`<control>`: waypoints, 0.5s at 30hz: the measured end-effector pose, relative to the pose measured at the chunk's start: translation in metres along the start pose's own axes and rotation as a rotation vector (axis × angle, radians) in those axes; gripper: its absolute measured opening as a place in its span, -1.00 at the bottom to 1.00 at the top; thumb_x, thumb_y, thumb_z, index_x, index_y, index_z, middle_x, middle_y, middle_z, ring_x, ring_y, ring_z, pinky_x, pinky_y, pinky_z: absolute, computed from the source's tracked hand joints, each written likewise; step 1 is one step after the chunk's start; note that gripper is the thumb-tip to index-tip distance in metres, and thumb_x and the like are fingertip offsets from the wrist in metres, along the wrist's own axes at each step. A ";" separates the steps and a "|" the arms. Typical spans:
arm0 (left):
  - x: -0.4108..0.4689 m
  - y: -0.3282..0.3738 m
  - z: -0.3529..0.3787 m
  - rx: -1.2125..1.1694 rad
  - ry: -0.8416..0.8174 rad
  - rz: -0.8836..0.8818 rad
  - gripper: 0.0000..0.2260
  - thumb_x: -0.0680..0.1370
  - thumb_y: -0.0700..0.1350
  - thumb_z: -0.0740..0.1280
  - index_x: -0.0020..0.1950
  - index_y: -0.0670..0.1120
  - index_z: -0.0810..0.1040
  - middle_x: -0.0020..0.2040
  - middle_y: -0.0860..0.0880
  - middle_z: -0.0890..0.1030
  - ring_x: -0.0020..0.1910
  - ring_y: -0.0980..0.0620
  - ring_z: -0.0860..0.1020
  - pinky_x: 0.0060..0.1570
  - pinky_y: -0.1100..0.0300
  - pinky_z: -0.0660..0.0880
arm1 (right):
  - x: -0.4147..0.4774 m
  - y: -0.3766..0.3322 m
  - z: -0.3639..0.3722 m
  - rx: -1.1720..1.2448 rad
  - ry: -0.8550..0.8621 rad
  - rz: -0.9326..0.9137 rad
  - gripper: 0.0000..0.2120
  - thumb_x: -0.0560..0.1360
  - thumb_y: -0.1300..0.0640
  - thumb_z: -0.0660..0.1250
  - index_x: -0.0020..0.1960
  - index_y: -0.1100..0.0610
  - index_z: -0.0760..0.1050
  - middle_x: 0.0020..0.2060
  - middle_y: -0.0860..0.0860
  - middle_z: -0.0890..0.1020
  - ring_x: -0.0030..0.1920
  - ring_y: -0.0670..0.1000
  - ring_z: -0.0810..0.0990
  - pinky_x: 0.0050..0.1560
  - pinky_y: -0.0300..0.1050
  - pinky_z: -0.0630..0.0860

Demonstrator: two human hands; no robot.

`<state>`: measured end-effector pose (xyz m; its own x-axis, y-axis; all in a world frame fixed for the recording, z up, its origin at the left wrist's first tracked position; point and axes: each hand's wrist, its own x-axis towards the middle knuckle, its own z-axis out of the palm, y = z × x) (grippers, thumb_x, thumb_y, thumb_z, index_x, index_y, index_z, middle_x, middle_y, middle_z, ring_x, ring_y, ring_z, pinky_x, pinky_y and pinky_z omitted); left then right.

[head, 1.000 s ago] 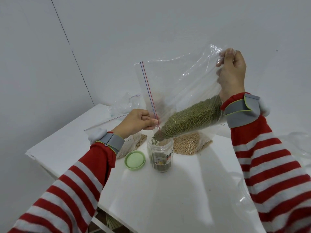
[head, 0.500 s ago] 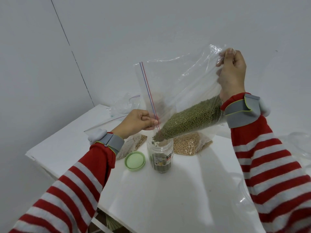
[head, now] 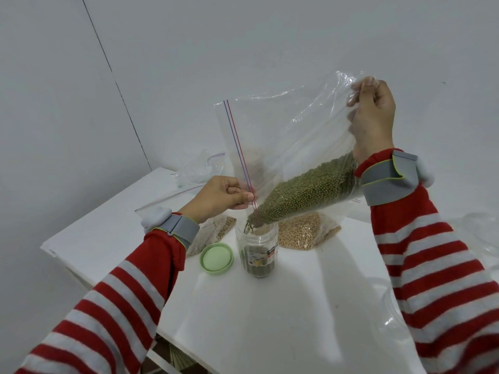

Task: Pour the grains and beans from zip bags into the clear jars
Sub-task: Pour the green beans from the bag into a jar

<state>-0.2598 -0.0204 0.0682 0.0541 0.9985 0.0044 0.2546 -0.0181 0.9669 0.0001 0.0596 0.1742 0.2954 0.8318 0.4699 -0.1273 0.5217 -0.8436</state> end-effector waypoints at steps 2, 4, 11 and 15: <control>0.000 0.000 0.000 -0.006 0.002 -0.005 -0.79 0.50 -0.31 0.42 0.12 -0.29 0.61 0.02 -0.28 0.67 0.01 -0.10 0.66 0.02 0.15 0.62 | 0.000 0.000 0.000 -0.004 0.001 0.001 -0.71 0.69 0.04 0.07 -0.15 0.03 0.43 -0.43 -0.14 0.46 -0.45 -0.14 0.31 -0.47 -0.32 0.23; -0.001 0.001 0.000 -0.012 -0.001 -0.005 -0.79 0.49 -0.31 0.42 0.12 -0.29 0.61 0.01 -0.26 0.68 0.05 -0.14 0.65 0.04 0.13 0.62 | 0.000 -0.001 0.000 -0.004 0.002 0.008 -0.71 0.69 0.03 0.07 -0.15 0.03 0.43 -0.42 -0.13 0.46 -0.45 -0.14 0.31 -0.47 -0.32 0.23; -0.002 0.003 0.000 -0.021 -0.006 -0.006 -0.79 0.49 -0.31 0.42 0.12 -0.29 0.60 0.02 -0.26 0.68 0.09 -0.17 0.64 0.05 0.13 0.61 | 0.000 -0.002 0.001 -0.002 0.002 0.019 -0.71 0.69 0.02 0.08 -0.15 0.03 0.44 -0.41 -0.13 0.46 -0.44 -0.15 0.32 -0.47 -0.33 0.24; -0.002 0.003 0.001 -0.020 -0.002 -0.007 -0.79 0.49 -0.32 0.42 0.12 -0.30 0.60 0.02 -0.27 0.68 0.09 -0.17 0.64 0.04 0.13 0.61 | -0.001 -0.003 0.001 -0.002 0.000 0.022 -0.71 0.69 0.02 0.08 -0.15 0.03 0.44 -0.41 -0.14 0.45 -0.43 -0.15 0.33 -0.47 -0.33 0.24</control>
<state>-0.2583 -0.0225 0.0711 0.0541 0.9985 -0.0029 0.2353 -0.0099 0.9719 -0.0005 0.0578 0.1765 0.2930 0.8431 0.4510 -0.1319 0.5028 -0.8543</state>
